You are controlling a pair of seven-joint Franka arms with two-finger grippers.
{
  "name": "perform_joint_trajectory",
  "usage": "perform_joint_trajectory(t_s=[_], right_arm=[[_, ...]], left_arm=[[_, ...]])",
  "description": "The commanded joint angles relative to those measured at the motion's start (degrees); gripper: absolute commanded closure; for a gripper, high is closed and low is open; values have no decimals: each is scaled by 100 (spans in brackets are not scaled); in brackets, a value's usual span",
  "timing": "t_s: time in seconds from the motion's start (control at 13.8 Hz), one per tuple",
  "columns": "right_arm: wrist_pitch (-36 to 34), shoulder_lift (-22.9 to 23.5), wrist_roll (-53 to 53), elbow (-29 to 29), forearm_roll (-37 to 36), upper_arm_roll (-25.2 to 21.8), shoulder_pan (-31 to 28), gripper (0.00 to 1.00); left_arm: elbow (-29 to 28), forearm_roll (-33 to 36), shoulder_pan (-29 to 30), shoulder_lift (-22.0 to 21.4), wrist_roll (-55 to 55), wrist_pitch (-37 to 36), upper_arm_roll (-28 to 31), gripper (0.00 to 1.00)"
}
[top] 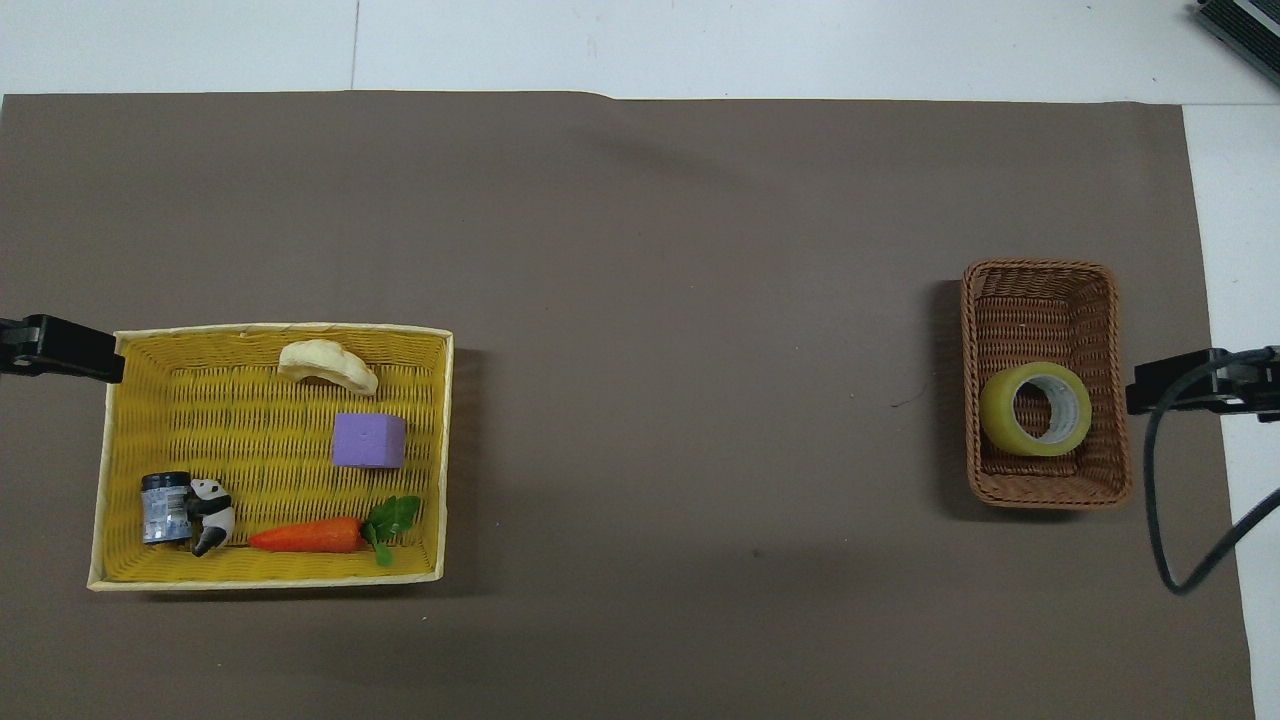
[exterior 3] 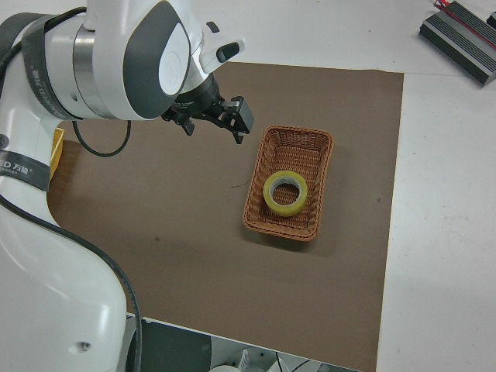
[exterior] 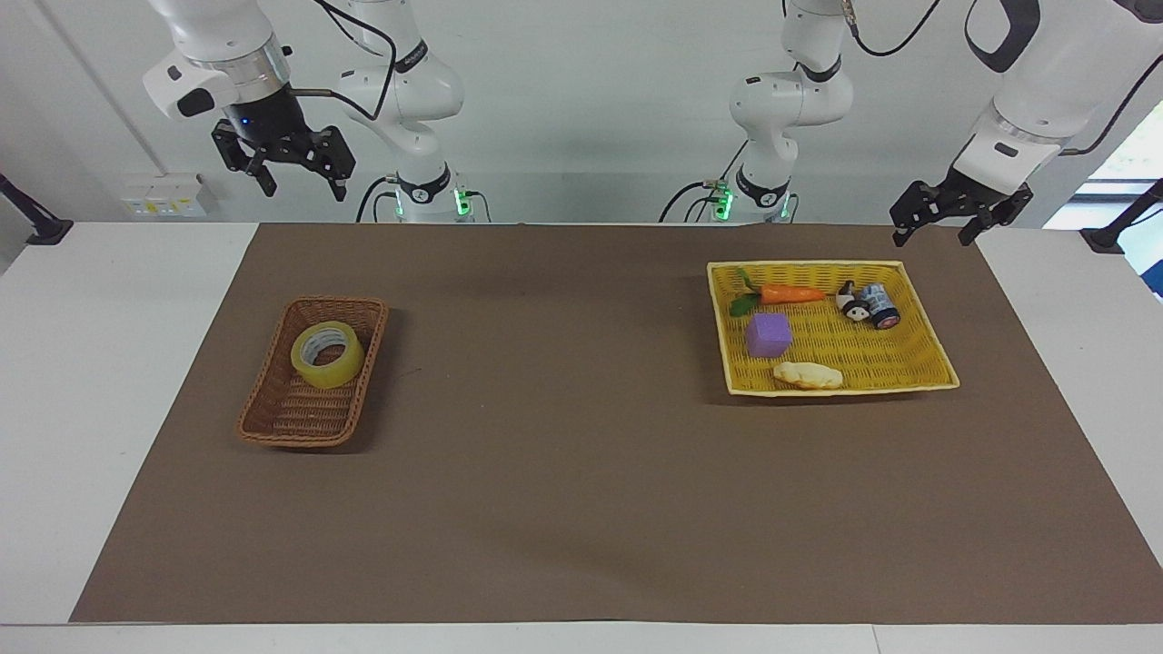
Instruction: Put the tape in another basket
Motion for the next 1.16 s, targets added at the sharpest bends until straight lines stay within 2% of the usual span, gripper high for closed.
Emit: perform_joint_trajectory(t_s=[0.0, 0.15, 0.87, 1.09], right_arm=[[171, -81, -140, -114, 52, 36, -62, 0], [101, 16, -158, 53, 53, 45, -71, 0], [171, -45, -167, -25, 114, 45, -54, 0], [171, -45, -508, -43, 97, 36, -62, 0]], left_arm=[[-84, -65, 34, -90, 18, 36, -26, 0], [-84, -65, 34, -90, 18, 36, -26, 0], [-84, -65, 34, -98, 18, 36, -26, 0], [-84, -65, 25, -90, 18, 28, -26, 0]])
